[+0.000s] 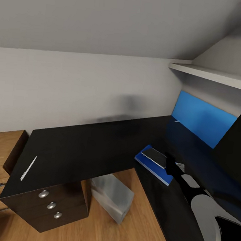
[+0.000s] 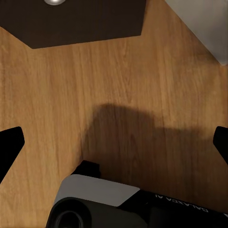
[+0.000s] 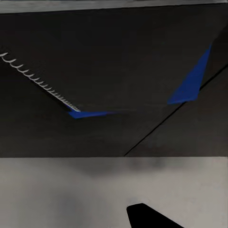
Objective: In the bedroom, organize the workspace by keeping the computer under the desk, ensuring the monitor is on the desk, placing the keyboard on the desk next to the monitor, placing the mouse on the desk next to the keyboard, moving the folder from the swivel chair onto the desk next to the mouse, stacking the notebook on top of the folder with the pen on top of the notebook, and positioning the swivel chair next to the desk.
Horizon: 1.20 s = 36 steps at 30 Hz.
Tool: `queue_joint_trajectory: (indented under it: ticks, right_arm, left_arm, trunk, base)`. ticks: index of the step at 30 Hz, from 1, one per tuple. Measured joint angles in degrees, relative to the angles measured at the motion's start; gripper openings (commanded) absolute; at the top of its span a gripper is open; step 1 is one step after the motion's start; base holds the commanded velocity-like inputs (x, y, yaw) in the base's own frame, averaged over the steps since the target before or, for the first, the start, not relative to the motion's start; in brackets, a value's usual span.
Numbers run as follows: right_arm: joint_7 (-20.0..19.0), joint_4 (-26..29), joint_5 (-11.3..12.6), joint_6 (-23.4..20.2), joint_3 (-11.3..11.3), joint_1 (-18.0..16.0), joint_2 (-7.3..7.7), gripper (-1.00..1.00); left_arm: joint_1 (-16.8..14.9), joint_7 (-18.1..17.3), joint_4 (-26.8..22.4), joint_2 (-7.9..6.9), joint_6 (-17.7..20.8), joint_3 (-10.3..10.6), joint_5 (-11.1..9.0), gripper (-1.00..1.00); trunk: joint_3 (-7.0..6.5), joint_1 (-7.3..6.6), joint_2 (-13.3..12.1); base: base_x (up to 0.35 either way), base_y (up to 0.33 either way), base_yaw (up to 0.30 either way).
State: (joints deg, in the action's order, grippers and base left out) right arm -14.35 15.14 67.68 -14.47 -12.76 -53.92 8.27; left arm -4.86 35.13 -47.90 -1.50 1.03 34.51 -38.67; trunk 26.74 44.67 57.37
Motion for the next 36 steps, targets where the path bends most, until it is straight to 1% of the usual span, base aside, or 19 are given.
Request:
queue_joint_trajectory:
  ticks: [7,14,27,36]
  right_arm:
    - [-0.28,0.01,0.0,-0.03,-0.04,0.0,0.0,1.0]
    - [-0.29,-0.02,-0.01,-0.03,-0.04,0.0,0.0,1.0]
    - [-0.29,-0.01,0.0,-0.03,-0.08,0.0,0.0,1.0]
    - [-0.29,0.01,0.0,-0.03,-0.04,0.0,0.0,1.0]
  left_arm:
    - [0.0,0.0,0.0,0.0,0.0,-0.02,0.01,1.0]
    - [0.0,0.0,0.02,0.0,0.0,-0.02,-0.08,1.0]
    - [0.0,0.0,0.02,0.0,0.0,-0.16,-0.08,1.0]
    - [0.0,0.0,0.02,0.0,0.0,-0.19,-0.08,1.0]
  trunk:
    - [0.0,0.0,0.0]
    - [0.0,0.0,0.0]
    - [0.0,0.0,0.0]
    - [0.0,0.0,0.0]
  base:
    - [-0.001,-0.001,0.0]
    - [-0.078,-0.093,0.0]
    - [-0.007,-0.007,0.0]
    - [-0.062,-0.068,0.0]
